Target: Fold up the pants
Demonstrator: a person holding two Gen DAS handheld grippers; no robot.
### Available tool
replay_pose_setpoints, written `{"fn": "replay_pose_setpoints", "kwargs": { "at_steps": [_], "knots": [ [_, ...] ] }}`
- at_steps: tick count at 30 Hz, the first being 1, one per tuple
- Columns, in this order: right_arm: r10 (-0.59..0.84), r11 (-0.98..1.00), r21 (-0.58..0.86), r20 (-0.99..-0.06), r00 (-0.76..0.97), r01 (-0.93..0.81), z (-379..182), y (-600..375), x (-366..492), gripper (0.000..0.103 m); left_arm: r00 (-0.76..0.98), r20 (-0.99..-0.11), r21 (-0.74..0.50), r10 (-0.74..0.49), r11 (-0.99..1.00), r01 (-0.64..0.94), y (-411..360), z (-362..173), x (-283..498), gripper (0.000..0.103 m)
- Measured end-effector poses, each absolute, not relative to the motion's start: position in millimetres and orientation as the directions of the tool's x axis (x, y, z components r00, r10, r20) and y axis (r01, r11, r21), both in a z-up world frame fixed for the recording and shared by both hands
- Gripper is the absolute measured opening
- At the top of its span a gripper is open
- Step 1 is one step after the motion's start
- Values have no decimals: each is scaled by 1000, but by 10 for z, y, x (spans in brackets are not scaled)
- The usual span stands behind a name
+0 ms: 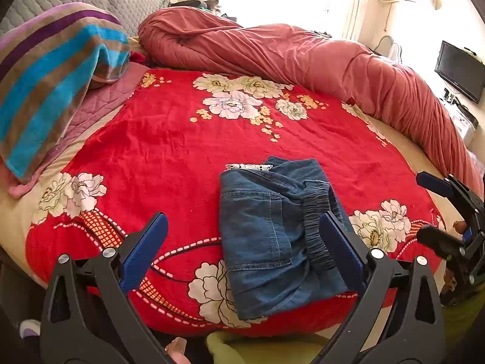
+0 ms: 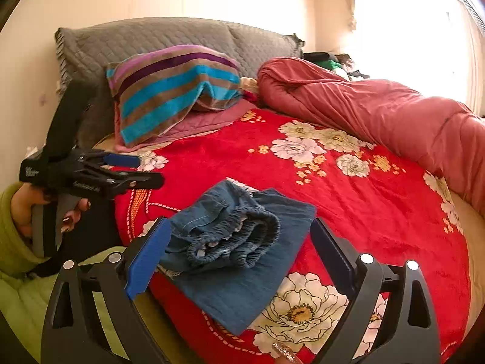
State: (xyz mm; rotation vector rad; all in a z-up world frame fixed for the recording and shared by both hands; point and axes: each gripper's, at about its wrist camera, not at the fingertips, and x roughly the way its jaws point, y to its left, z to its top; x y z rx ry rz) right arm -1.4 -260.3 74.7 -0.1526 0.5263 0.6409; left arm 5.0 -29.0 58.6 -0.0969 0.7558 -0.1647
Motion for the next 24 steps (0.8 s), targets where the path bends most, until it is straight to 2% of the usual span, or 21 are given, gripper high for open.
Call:
{"fn": "replay_pose_setpoints", "kwargs": {
  "at_steps": [11, 24],
  "knots": [
    [481, 847, 78, -532, 697, -526, 665, -2734, 155, 92, 705, -687, -162, -176, 983, 87, -161, 474, 87, 93],
    [370, 919, 135, -624, 688, -371, 378, -2838, 469, 92, 663, -724, -202, -189, 978, 58, -33, 217, 205, 93]
  ]
}}
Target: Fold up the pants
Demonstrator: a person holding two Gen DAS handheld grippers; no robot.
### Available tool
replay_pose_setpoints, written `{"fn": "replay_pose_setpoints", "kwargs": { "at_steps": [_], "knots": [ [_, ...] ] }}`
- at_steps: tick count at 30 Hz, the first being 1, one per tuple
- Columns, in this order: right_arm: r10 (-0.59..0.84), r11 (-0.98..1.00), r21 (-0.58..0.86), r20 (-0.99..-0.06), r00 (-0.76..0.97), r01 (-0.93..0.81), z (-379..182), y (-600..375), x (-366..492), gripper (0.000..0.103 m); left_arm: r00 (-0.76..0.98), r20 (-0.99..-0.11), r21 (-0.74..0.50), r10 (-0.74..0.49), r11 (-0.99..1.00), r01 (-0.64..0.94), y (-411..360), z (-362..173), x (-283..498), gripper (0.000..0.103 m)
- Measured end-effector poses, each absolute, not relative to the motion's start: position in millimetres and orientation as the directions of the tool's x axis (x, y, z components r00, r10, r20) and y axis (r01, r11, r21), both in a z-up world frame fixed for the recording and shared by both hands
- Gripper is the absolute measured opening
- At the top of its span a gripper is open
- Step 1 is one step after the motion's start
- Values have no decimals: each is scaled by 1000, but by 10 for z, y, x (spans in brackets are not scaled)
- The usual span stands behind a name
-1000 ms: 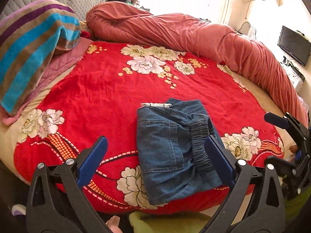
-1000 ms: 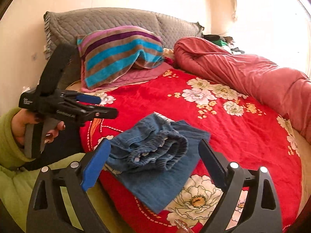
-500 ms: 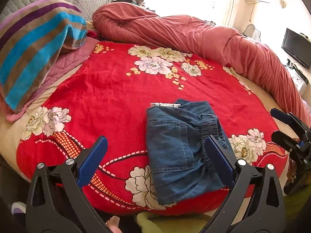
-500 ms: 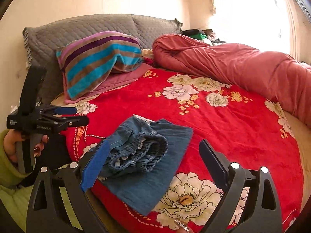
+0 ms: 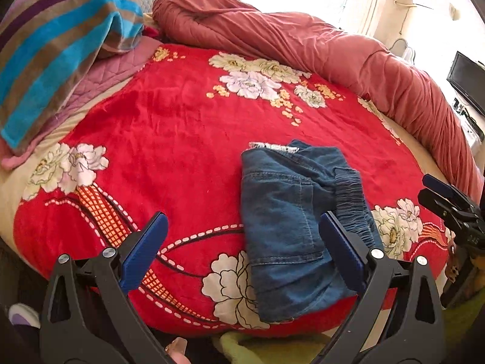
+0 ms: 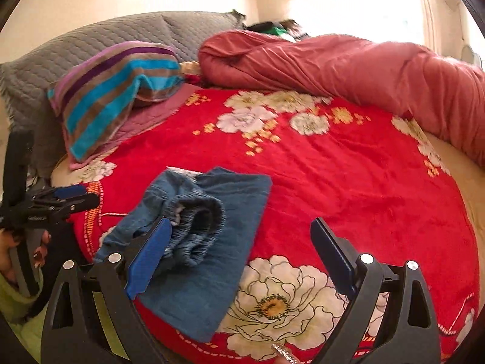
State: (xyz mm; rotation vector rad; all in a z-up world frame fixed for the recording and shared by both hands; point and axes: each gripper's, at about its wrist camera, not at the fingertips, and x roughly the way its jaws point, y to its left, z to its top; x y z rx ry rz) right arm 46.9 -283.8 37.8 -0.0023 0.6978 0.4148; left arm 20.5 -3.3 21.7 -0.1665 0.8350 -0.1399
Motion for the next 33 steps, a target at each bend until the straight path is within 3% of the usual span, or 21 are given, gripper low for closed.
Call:
{"fn": "replay_pose_setpoints", "kwargs": {
  "at_steps": [8, 10, 25, 33],
  "knots": [
    [380, 918, 201, -689, 617, -341, 123, -2817, 652, 92, 611, -758, -238, -228, 969, 66, -87, -18, 324, 93],
    [395, 912, 223, -700, 595, -344, 71, -2795, 701, 85, 602, -761, -247, -240, 966, 73, -108, -56, 350, 93],
    [471, 876, 344, -760, 447, -337, -272, -2606, 1033, 66, 548, -797, -230, -255, 966, 115, -298, -263, 621, 93],
    [491, 862, 356, -764, 418, -361, -387, -2533, 1121, 66, 514, -815, -221, -269, 963, 153, -433, -367, 720, 78]
  ]
}}
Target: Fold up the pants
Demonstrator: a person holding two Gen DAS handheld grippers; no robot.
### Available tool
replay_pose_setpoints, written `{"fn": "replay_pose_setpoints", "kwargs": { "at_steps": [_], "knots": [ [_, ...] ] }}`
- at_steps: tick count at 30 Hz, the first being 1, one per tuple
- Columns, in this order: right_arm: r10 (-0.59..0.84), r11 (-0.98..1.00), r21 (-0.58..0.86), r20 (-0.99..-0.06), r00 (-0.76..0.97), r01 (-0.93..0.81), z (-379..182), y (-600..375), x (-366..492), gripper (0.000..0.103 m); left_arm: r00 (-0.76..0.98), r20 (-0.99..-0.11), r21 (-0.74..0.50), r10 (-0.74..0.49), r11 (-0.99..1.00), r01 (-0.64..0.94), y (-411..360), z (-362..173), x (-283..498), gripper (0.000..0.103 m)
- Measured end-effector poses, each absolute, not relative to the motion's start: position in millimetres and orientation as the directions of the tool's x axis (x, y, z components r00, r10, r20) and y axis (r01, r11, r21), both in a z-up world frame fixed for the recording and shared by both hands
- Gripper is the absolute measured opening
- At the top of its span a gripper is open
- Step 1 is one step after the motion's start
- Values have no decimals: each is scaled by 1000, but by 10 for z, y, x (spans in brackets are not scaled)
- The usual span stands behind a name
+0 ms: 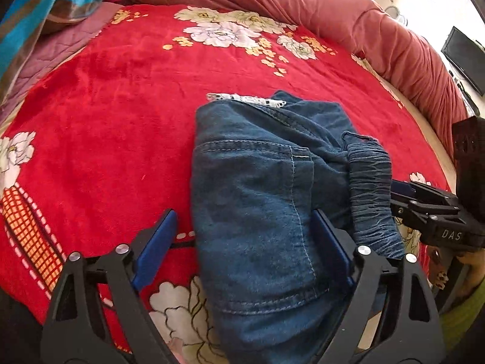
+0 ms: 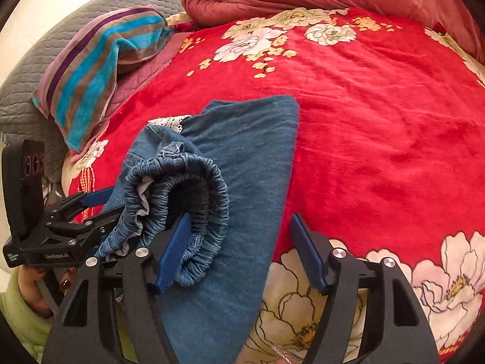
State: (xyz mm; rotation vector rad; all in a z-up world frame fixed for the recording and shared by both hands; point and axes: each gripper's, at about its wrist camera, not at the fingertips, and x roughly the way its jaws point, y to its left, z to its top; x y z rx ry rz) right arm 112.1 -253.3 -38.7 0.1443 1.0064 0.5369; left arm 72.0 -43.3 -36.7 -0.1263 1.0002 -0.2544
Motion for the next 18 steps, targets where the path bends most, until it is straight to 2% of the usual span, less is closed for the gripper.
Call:
{"fn": "replay_pose_setpoints", "kwargs": {
  "at_steps": [3, 8, 11, 14, 15, 16, 18],
  "knots": [
    [500, 856, 361, -761, 413, -370, -404, -2502, 1154, 66, 507, -817, -220, -274, 961, 164, -463, -379, 753, 73],
    [509, 850, 368, -758, 408, -377, -431, -2478, 1193, 66, 499, -819, -229, -283, 959, 167, -493, -400, 810, 70],
    [511, 847, 363, -757, 407, -388, -430, -2456, 1197, 65, 491, -817, -248, -301, 953, 171, -510, -395, 827, 59],
    [547, 818, 372, -740, 391, -439, -399, -2398, 1167, 38, 494, -816, -248, -301, 954, 170, -531, -358, 831, 44],
    [555, 810, 369, -732, 395, -455, -368, -2373, 1143, 28, 502, -812, -243, -297, 955, 171, -537, -334, 824, 35],
    [548, 813, 350, -729, 410, -465, -331, -2356, 1117, 25, 513, -807, -239, -293, 956, 171, -541, -296, 812, 29],
    [541, 815, 316, -714, 443, -485, -240, -2331, 1057, 21, 522, -802, -232, -290, 957, 176, -555, -245, 800, 23]
  ]
}}
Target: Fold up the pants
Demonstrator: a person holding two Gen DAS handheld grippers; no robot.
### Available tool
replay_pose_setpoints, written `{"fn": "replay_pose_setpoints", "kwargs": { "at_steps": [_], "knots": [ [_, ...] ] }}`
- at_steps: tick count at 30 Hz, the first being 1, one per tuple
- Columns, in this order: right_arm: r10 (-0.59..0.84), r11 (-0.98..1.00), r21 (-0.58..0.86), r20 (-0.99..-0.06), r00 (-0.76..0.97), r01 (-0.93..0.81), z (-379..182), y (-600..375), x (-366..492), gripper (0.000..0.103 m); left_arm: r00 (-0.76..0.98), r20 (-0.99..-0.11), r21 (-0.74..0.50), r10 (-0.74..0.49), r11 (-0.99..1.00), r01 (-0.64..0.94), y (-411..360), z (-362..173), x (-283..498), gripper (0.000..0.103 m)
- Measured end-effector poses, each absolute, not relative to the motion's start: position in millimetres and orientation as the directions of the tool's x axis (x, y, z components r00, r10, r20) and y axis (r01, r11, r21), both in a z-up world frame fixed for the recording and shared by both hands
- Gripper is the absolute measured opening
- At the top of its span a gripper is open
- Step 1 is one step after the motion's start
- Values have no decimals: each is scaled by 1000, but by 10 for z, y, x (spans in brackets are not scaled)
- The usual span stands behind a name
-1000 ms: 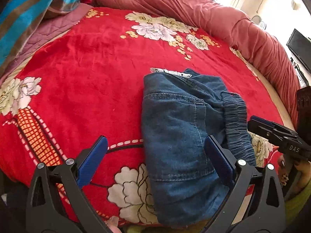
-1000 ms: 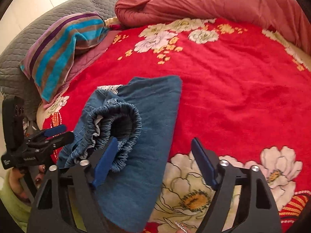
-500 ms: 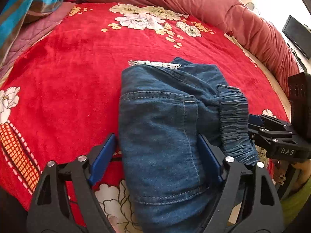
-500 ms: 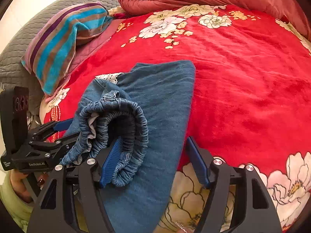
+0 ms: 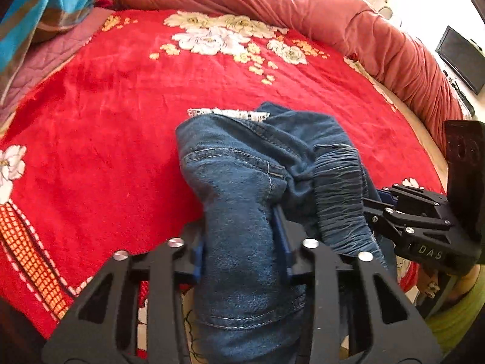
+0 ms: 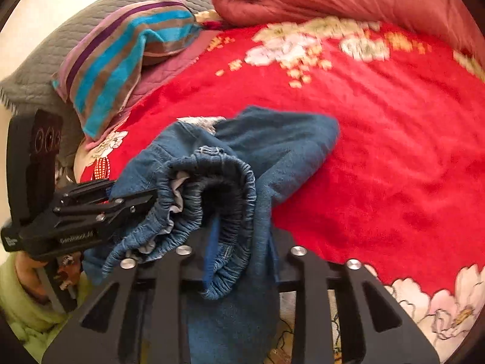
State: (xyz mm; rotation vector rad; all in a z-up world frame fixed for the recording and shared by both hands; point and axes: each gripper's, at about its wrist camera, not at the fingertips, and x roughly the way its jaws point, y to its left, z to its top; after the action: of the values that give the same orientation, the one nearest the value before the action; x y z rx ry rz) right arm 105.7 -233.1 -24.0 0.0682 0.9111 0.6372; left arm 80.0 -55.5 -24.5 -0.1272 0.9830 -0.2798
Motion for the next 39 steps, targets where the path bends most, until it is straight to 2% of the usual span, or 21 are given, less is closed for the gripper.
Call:
{"fn": "replay_pose_setpoints", "kwargs": {
  "at_steps": [4, 18, 39],
  "knots": [
    [549, 807, 285, -686, 478, -518, -72, -2297, 982, 18, 544, -787, -222, -289, 957, 187, -586, -139, 776, 18],
    [532, 824, 220, -617, 580, -522, 355, -2411, 1171, 17, 613, -740, -181, -278, 959, 217, -762, 247, 989, 18],
    [475, 863, 186, -615, 629, -470, 332, -2534, 1564, 16, 636, -728, -145, -258, 964, 224, -932, 245, 1378, 18]
  ]
}}
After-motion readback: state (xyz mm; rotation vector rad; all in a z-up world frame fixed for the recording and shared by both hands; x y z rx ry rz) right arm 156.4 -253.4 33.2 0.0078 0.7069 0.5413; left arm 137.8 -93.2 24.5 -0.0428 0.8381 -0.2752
